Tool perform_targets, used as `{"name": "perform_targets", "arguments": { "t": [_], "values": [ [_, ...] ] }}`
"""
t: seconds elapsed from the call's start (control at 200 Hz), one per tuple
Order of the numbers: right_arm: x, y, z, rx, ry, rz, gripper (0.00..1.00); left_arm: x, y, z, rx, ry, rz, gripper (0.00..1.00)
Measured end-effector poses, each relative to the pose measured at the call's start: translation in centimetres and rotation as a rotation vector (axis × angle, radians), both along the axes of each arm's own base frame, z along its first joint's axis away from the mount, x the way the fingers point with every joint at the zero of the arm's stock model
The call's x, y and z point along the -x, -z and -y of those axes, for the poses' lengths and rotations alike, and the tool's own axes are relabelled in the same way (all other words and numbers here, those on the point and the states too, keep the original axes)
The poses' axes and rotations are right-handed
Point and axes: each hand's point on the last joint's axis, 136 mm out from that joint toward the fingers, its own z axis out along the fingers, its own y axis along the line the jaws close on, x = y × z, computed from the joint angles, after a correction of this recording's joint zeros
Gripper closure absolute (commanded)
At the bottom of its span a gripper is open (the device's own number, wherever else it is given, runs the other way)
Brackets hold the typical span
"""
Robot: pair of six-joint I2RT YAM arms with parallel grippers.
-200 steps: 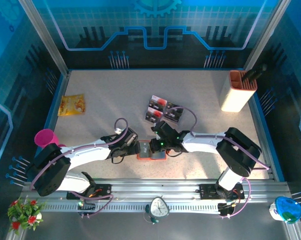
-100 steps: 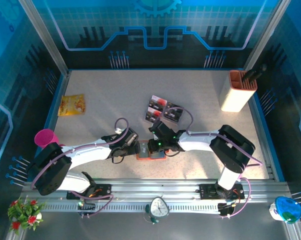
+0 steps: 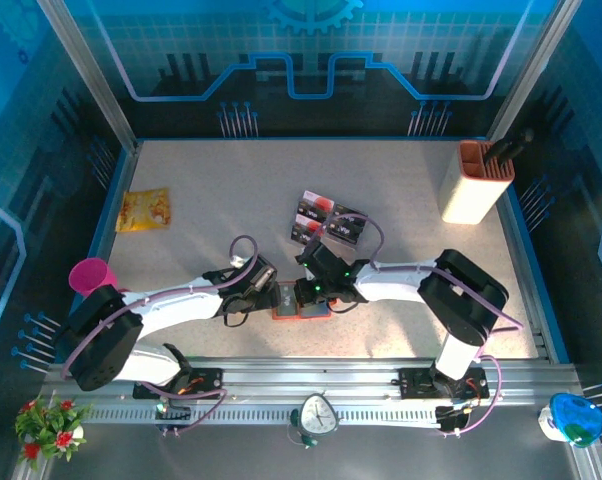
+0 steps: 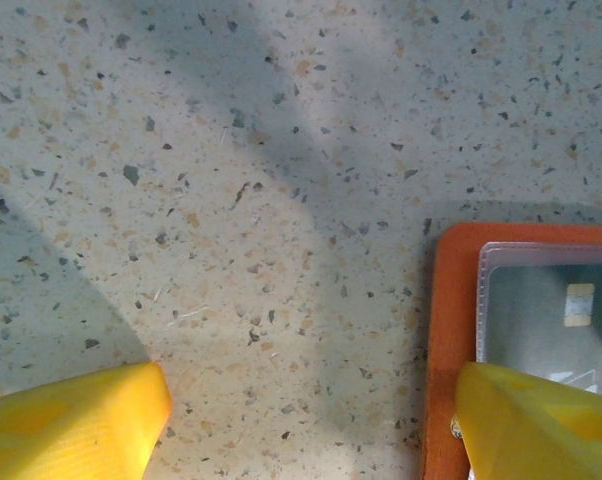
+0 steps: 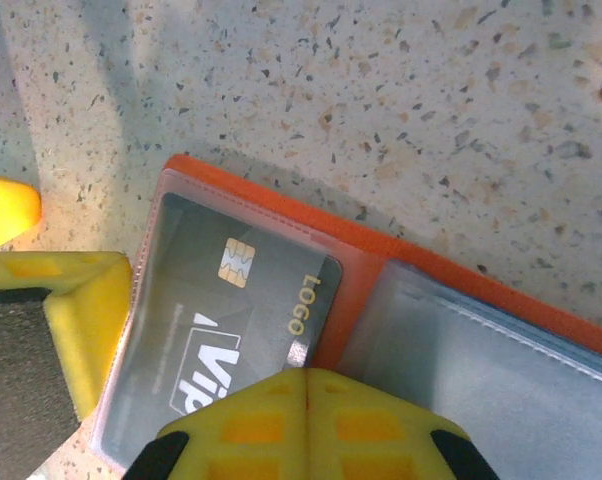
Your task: Put the credit cards into the card holder
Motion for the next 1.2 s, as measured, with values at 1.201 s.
{"name": "perform_targets", "arguments": {
  "t": [1.201],
  "values": [
    [-2.0, 0.4, 5.7, 0.001, 0.08, -0.018, 1.0, -0.3, -3.3, 7.8, 0.039, 0.211, 0.05, 0.19]
  ]
}}
